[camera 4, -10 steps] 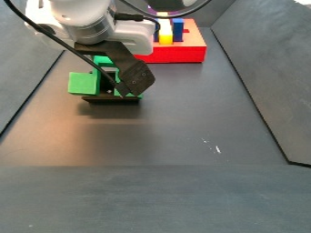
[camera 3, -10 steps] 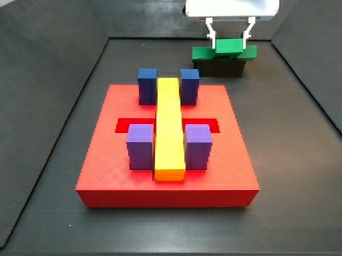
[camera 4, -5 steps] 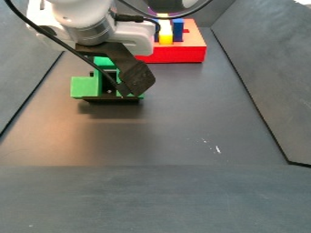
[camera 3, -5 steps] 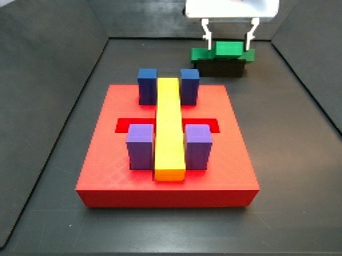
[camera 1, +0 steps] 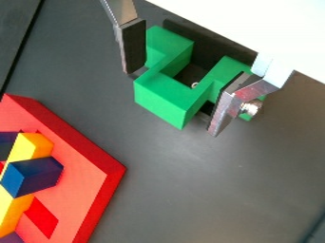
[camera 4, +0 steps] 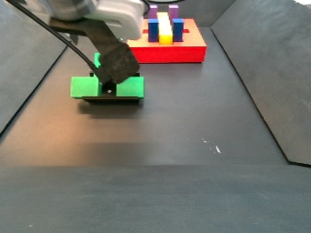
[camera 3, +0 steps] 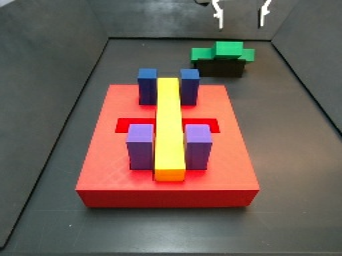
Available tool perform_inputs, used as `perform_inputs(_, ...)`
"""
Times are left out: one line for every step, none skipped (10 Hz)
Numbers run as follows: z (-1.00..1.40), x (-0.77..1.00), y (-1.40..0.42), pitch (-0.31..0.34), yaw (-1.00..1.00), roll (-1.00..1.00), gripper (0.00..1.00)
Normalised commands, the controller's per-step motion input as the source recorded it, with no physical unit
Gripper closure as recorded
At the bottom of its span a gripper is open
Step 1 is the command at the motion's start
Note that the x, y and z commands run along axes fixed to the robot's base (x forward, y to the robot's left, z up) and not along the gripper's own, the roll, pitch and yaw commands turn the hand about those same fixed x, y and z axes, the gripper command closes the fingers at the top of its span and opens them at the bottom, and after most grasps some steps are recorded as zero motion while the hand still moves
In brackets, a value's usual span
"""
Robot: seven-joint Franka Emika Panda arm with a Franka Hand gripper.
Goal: Pick up the green object. Move up. Place the green object on the fixture. Regrasp the green object. Move to above the board. Insert the green object.
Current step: Regrasp the green object.
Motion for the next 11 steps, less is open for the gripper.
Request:
perform_inputs(0.34,0.13,0.04,-0.006,-0.11,0.79,0.0)
perform_inputs(0.34,0.04,0.02,0.0,-0.07,1.0,0.0)
perform_inputs(0.24,0.06,0.0,0.0,-0.01,1.0,0.0)
perform_inputs(0.18,0.0,0.0,0.0,0.0,1.0,0.0)
perform_inputs(0.03,0.02,0.0,0.0,0.0,1.0,0.0)
perform_inputs(0.0,0.02,-0.01,-0.06,0.0,1.0,0.0)
perform_inputs(0.0,0.0,-0.02,-0.017,0.0,1.0,0.0)
perform_inputs(0.05,-0.01,-0.07,0.0,0.2,1.0,0.0)
perform_inputs(0.1,-0.01,-0.14,0.0,0.23,1.0,0.0)
perform_inputs(0.11,0.0,-0.16,-0.103,0.25,1.0,0.0)
perform_inputs(0.11,-0.03,-0.18,-0.154,0.31,0.95,0.0)
